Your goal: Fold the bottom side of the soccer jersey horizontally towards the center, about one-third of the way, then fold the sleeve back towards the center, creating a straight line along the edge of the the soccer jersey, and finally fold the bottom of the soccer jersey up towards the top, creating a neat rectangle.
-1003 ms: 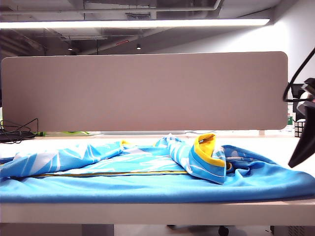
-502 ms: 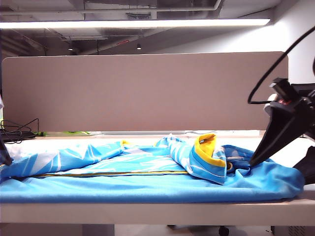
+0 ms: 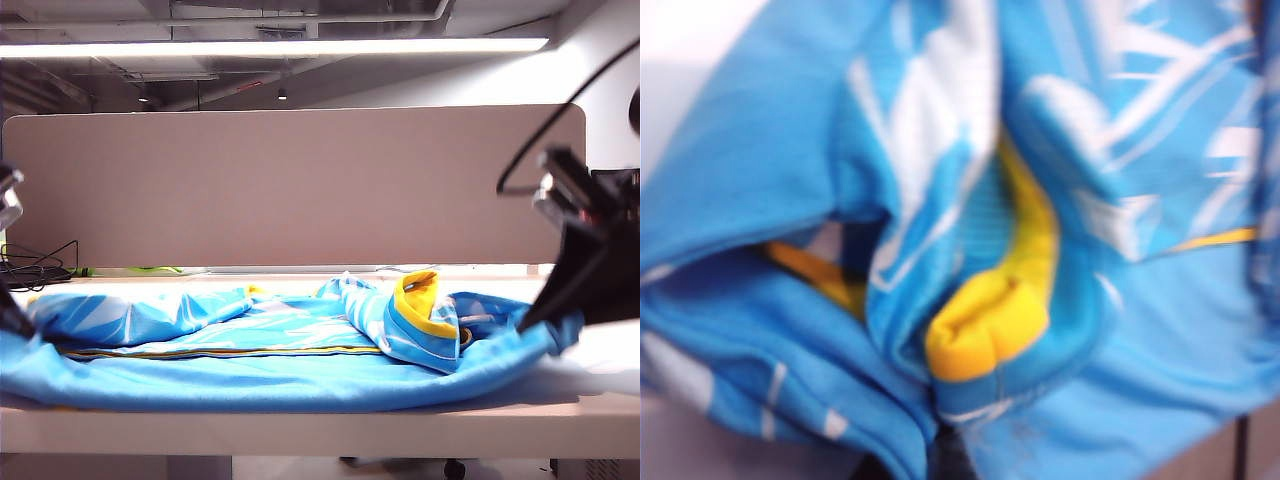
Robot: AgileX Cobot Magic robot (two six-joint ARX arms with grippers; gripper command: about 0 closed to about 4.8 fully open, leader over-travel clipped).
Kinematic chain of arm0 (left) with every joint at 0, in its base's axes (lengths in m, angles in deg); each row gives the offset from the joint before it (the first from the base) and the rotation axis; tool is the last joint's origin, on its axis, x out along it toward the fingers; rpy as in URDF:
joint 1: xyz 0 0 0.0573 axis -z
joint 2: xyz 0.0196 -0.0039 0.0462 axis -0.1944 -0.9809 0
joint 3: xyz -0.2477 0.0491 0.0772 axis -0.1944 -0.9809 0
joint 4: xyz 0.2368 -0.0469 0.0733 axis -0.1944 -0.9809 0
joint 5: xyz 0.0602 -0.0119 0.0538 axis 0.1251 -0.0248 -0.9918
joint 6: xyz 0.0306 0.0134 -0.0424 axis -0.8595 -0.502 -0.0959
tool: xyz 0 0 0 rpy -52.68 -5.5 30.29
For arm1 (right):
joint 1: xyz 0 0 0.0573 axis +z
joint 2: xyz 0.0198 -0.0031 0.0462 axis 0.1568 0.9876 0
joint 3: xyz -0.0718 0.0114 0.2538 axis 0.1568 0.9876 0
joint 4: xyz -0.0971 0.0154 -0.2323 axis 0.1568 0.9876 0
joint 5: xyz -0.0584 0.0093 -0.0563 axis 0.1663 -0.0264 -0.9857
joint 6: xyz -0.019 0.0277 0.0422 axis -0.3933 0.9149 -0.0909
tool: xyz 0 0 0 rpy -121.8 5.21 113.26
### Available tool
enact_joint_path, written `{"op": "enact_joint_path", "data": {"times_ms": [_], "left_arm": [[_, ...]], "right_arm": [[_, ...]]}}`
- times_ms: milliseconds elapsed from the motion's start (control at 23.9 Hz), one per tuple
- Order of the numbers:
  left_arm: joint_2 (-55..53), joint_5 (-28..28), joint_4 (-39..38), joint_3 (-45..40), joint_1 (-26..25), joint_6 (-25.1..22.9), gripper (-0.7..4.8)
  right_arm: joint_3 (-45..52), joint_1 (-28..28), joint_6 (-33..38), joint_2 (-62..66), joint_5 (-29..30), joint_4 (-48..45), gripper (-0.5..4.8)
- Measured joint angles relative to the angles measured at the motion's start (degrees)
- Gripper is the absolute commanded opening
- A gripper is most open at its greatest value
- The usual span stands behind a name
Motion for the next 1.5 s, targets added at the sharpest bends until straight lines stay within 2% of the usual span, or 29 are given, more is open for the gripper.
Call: {"op": "enact_joint_path", "data": {"times_ms": [84,251,334,460,627,711,794,961,1045,1170,1212,1254,1296,1337,1379,1421,1505], "left_arm": [[2.0,1.0,-1.4,0.8,0.1,0.1,-0.06],[12.9,1.3,-5.8,1.2,0.1,1.1,-0.06],[22.0,1.4,-7.8,1.2,0.1,3.4,-0.06],[29.2,0.4,-8.3,1.2,0.2,6.7,-0.06],[29.8,0.0,-6.4,1.2,0.2,8.8,-0.06],[25.9,-2.7,3.2,1.7,0.2,11.8,-0.06],[20.7,-3.7,8.1,3.7,0.2,13.6,-0.06],[8.0,-4.0,14.7,10.5,0.2,14.6,-0.06],[-1.4,-4.3,19.5,15.6,0.2,14.6,-0.06],[-14.2,-4.2,22.6,24.9,0.3,15.1,-0.01],[-18.4,-4.2,22.9,28.3,0.3,15.1,0.15],[-20.9,-4.3,23.1,30.1,0.2,15.2,1.73],[-25.2,-4.2,22.7,33.8,0.2,15.2,2.82],[-27.5,-4.3,23.2,35.7,0.2,15.2,4.79],[-31.0,-4.3,24.2,38.4,0.1,15.1,4.79],[-32.2,-4.3,24.6,39.5,-0.3,15.0,4.79],[-33.0,-4.3,25.3,41.6,-1.4,14.3,4.79]], "right_arm": [[-0.1,0.0,0.3,-2.9,0.2,0.8,-0.08],[-0.1,0.0,0.5,-13.5,0.2,7.6,-0.08],[0.0,0.0,0.5,-20.9,0.2,11.9,-0.08],[-0.1,0.0,1.6,-27.6,0.2,13.5,-0.08],[-1.7,0.0,2.8,-29.6,-1.6,14.3,-0.08],[-4.8,-0.5,2.8,-27.2,-6.9,9.8,-0.08],[-8.2,-2.0,2.8,-22.5,-8.5,6.6,-0.08],[-15.8,-4.7,2.6,-11.3,-9.0,1.7,-0.08],[-22.4,-5.3,2.4,-2.2,-8.4,0.5,-0.08],[-31.7,-5.8,2.2,10.7,-8.2,-1.9,-0.08],[-35.9,-5.7,2.2,15.7,-7.7,-1.9,-0.08],[-38.6,-5.6,2.1,18.9,-7.0,-2.3,0.32],[-42.2,-5.6,2.1,23.7,-6.2,-3.6,1.13],[-43.2,-5.7,2.0,25.6,-5.9,-4.2,2.71],[-45.1,-5.8,2.1,29.0,-4.2,-6.5,3.09],[-46.0,-5.8,2.3,30.3,-3.3,-8.0,3.25],[-48.8,-6.4,4.1,31.5,-2.3,-11.3,3.24]]}}
